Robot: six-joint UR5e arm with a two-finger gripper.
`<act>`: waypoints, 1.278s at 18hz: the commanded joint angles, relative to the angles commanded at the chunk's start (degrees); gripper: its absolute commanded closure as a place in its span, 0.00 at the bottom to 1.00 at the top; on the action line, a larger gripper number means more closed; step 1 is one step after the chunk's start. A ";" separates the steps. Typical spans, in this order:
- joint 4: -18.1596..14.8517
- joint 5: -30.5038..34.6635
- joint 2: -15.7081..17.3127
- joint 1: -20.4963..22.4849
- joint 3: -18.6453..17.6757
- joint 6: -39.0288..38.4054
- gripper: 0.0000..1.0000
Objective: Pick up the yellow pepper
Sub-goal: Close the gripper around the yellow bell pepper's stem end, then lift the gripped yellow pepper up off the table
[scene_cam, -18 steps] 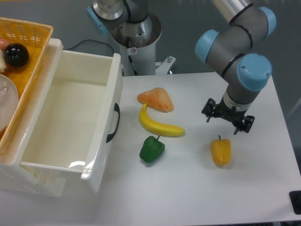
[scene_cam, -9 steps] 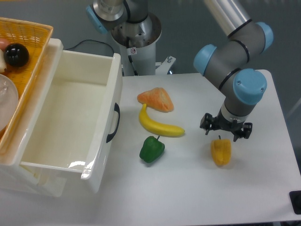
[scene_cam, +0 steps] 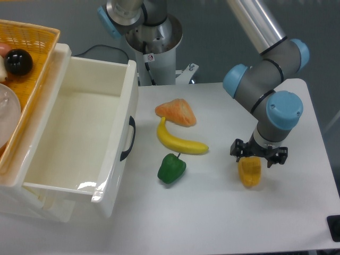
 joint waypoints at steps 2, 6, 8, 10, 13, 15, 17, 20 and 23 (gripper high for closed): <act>0.00 0.00 -0.26 -0.09 -0.35 -0.17 0.00; 0.00 0.09 -0.62 -0.35 -0.44 -0.70 0.00; 0.09 0.18 -0.79 -0.44 -0.44 -0.70 0.07; 0.09 0.18 -0.88 -0.44 -0.53 -0.70 0.19; 0.18 0.18 -0.88 -0.44 -0.53 -0.70 0.36; 0.35 0.18 -0.88 -0.44 -0.53 -0.70 0.47; 0.35 0.18 -0.88 -0.44 -0.53 -0.70 0.61; 0.35 0.18 -0.71 -0.35 -0.53 -0.70 0.77; 0.26 0.17 -0.35 -0.35 0.17 -0.27 0.78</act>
